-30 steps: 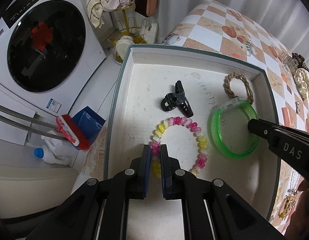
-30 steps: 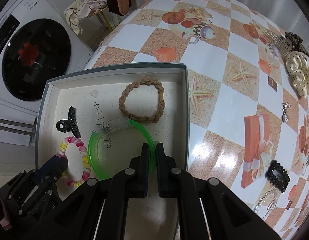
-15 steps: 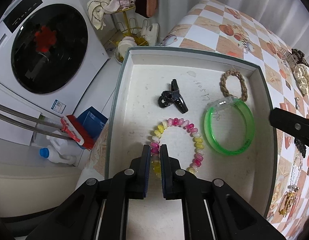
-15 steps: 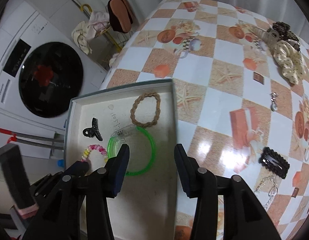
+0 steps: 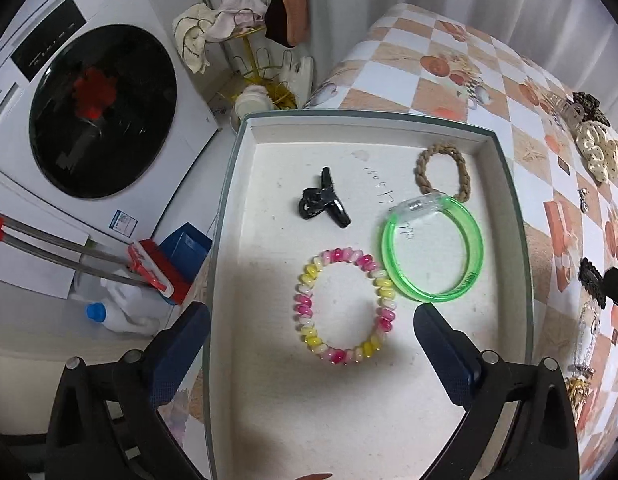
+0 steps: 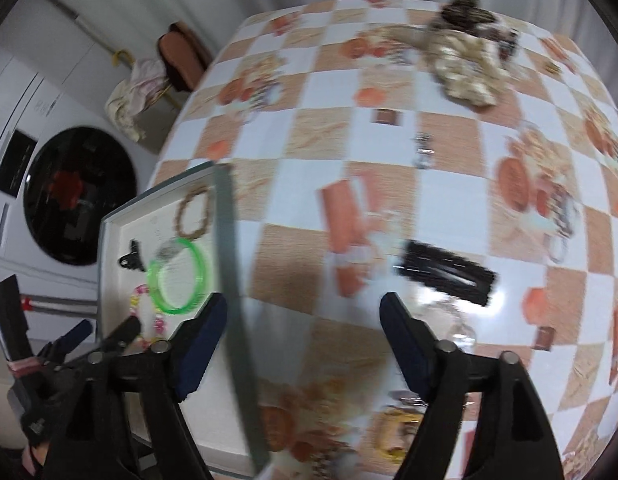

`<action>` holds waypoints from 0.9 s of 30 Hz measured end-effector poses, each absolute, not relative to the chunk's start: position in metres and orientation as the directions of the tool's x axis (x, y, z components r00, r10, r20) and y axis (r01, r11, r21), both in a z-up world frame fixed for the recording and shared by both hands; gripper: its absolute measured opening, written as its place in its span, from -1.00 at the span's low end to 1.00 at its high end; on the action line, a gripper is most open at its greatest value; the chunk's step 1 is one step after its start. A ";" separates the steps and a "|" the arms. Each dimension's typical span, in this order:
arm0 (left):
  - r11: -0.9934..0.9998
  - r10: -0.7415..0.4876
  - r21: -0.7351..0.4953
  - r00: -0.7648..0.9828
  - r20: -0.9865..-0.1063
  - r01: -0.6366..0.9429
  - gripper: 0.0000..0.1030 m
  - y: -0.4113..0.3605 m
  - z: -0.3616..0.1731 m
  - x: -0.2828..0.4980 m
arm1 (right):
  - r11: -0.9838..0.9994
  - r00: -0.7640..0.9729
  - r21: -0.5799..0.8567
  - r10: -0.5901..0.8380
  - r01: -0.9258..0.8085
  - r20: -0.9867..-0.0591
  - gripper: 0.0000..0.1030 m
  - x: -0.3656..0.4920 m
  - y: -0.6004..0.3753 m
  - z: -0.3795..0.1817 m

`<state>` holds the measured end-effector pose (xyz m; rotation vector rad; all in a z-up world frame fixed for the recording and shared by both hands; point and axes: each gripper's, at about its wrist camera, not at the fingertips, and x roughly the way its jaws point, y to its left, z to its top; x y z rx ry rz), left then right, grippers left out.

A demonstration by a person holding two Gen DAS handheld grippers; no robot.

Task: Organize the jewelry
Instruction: 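Move both tools back over the table toward the black hair clip and silver chain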

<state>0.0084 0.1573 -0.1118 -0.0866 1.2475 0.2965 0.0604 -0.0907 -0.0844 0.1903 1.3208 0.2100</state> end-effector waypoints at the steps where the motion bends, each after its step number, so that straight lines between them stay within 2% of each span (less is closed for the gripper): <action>1: 0.959 0.179 0.102 0.286 -0.941 -0.263 1.00 0.155 -0.111 0.009 | 0.968 0.235 0.251 0.251 -0.030 -0.939 0.58 0.059 -0.099 -0.085; 10: 0.980 0.132 0.081 0.291 -0.948 -0.180 1.00 0.116 -0.104 0.006 | 0.974 0.219 0.209 0.187 0.083 -0.958 0.59 0.041 -0.168 -0.095; 19: 0.999 0.033 0.033 0.295 -0.955 -0.004 1.00 0.053 -0.100 0.003 | 0.973 0.173 0.179 0.153 0.143 -0.973 0.59 0.015 -0.211 -0.104; 27: 0.998 0.003 0.019 0.279 -0.960 0.056 1.00 0.026 -0.103 0.003 | 0.976 0.150 0.182 0.164 0.118 -0.975 0.58 -0.018 -0.212 -0.108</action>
